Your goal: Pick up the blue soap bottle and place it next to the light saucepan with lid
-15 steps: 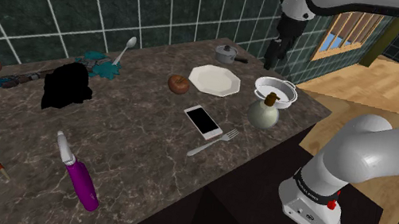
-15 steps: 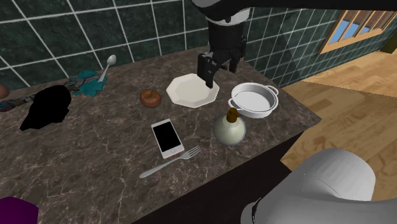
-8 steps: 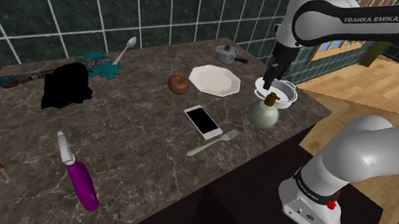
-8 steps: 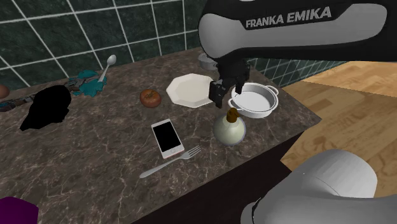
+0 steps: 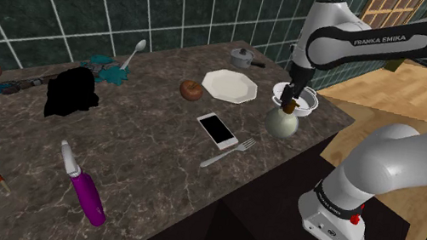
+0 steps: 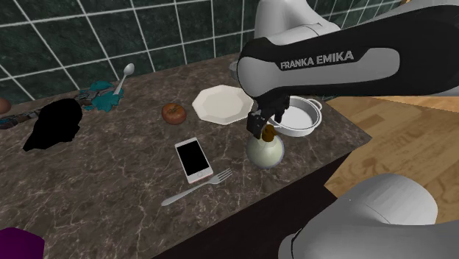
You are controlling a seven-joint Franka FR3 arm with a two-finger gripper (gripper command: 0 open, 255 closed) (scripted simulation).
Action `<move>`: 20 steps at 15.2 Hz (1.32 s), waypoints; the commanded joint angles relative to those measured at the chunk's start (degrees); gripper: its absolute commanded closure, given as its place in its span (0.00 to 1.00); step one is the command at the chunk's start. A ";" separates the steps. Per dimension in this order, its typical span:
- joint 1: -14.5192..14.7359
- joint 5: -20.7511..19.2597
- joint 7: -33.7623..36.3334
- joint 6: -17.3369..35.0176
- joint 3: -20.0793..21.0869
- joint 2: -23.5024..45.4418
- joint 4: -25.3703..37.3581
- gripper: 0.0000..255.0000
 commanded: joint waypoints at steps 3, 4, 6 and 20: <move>-0.10 -0.30 0.16 2.47 -0.25 1.04 -1.41 0.00; -0.10 -0.30 0.16 2.47 -0.25 1.04 -1.41 0.00; -0.10 -0.30 0.16 2.48 -0.25 1.04 -1.41 0.00; -0.07 -0.19 0.09 1.51 -0.16 0.60 -0.88 1.00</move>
